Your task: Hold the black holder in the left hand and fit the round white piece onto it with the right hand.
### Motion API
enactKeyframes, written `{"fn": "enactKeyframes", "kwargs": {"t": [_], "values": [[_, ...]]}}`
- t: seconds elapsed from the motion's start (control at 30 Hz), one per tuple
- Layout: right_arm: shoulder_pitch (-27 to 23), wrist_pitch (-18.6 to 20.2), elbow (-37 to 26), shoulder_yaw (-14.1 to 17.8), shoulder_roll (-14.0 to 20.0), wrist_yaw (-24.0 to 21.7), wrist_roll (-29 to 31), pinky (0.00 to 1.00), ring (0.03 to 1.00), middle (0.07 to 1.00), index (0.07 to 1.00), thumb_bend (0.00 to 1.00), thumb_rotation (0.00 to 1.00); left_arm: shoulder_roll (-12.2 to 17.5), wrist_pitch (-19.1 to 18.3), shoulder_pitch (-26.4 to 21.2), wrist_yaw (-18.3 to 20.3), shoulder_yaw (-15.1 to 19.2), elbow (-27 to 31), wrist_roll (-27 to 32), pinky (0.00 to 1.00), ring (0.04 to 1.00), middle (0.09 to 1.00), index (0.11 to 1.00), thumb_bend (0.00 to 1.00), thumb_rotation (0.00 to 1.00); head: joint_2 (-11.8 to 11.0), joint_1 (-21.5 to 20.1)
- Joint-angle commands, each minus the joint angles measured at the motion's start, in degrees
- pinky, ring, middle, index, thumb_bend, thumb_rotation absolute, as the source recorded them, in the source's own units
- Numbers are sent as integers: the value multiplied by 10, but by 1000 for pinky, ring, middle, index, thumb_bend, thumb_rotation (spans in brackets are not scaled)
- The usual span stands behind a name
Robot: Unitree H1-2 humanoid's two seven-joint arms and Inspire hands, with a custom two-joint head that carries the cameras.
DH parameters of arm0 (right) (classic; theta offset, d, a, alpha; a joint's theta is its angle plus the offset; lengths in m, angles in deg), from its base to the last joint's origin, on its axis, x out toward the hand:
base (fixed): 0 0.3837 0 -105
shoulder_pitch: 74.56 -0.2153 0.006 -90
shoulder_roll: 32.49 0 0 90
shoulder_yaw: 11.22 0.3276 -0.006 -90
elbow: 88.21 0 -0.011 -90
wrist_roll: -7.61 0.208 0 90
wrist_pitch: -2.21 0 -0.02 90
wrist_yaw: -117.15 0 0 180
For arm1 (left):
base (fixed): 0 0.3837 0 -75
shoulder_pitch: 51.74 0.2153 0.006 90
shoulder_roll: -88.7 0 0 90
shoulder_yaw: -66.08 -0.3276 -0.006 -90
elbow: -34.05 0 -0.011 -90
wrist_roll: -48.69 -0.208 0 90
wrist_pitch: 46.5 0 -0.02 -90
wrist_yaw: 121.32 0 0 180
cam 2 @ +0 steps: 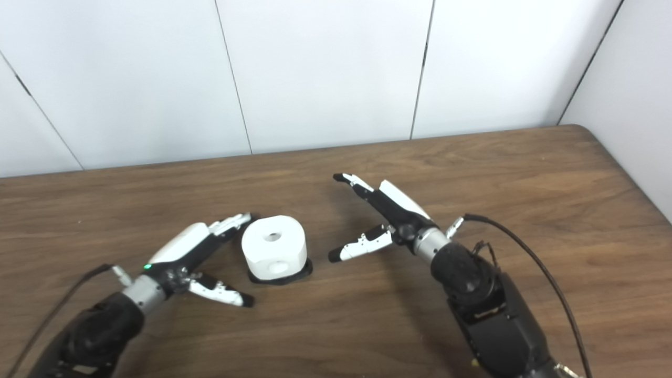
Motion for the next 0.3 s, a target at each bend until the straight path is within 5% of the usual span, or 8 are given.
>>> {"fn": "enactKeyframes", "kwargs": {"t": [0.0,0.13,0.27], "values": [[-5,-24,0,21,-13,35,18,1000,1000,1000,978,775,295,22,-22,3,13,20,11,28,1000,1000,1000,1000,1000,214,-2,1],[6,-84,50,47,-33,76,41,1000,1000,1000,991,696,354,31,-14,7,5,56,18,72,1000,1000,1000,1000,1000,159,-2,4],[11,-103,68,57,-46,102,49,1000,1000,1000,1000,613,446,37,-9,10,-3,83,18,99,1000,1000,1000,1000,1000,95,-9,7]]}}
